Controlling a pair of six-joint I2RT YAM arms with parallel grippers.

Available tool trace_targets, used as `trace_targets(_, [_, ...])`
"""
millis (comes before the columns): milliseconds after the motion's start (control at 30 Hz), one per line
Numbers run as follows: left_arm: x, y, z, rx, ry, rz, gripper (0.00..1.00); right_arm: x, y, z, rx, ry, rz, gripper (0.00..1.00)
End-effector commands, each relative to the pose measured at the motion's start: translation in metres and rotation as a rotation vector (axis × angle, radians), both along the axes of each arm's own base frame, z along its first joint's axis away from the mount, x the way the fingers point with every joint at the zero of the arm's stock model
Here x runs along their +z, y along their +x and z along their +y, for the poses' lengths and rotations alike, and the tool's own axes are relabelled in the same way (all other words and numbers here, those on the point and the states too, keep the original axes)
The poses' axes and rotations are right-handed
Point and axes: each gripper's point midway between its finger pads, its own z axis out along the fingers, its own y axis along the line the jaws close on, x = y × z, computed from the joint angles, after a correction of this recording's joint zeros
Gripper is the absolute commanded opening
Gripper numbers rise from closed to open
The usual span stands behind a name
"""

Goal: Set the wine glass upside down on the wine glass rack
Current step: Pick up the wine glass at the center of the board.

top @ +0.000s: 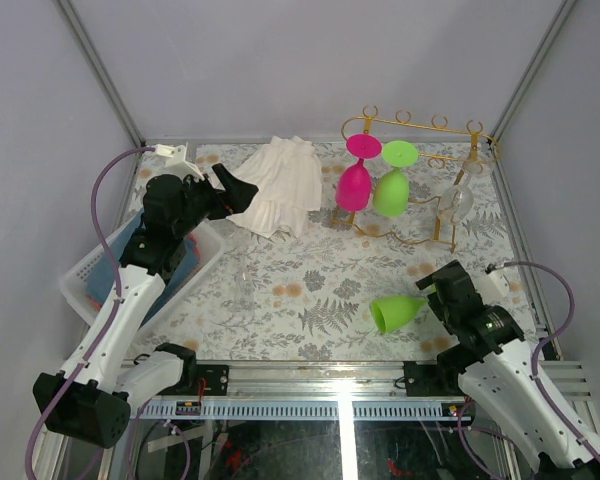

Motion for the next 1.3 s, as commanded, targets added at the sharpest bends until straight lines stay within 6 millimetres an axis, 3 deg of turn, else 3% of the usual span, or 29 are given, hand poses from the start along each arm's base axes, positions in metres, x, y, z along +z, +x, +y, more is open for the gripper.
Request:
trace_targets(0, [0.004,0.004,0.001,-0.004,-0.003,-0.029,0.86,-0.018,0.002,-0.015,-0.195,0.015,0.023,0.98])
trace_targets(233, [0.003,0.004,0.002,-0.002,-0.001,-0.027,0.86,-0.052,0.002,-0.022,-0.280,-0.011,0.068,0.95])
trace_targets(733, [0.001,0.005,0.003,0.000,-0.002,-0.022,0.86,-0.088,0.013,-0.015,-0.261,0.027,0.016,0.45])
trace_targets(1033, [0.002,0.005,0.004,0.003,-0.004,-0.024,0.86,-0.071,0.016,-0.020,-0.226,-0.009,-0.039,0.17])
trace_targets(1133, [0.002,0.005,0.004,0.003,-0.005,-0.023,0.86,-0.058,0.018,-0.021,-0.193,-0.027,-0.070,0.09])
trace_targets(1267, [0.003,0.005,0.004,0.001,-0.005,-0.025,0.86,-0.031,0.022,-0.021,-0.093,-0.084,-0.133,0.06])
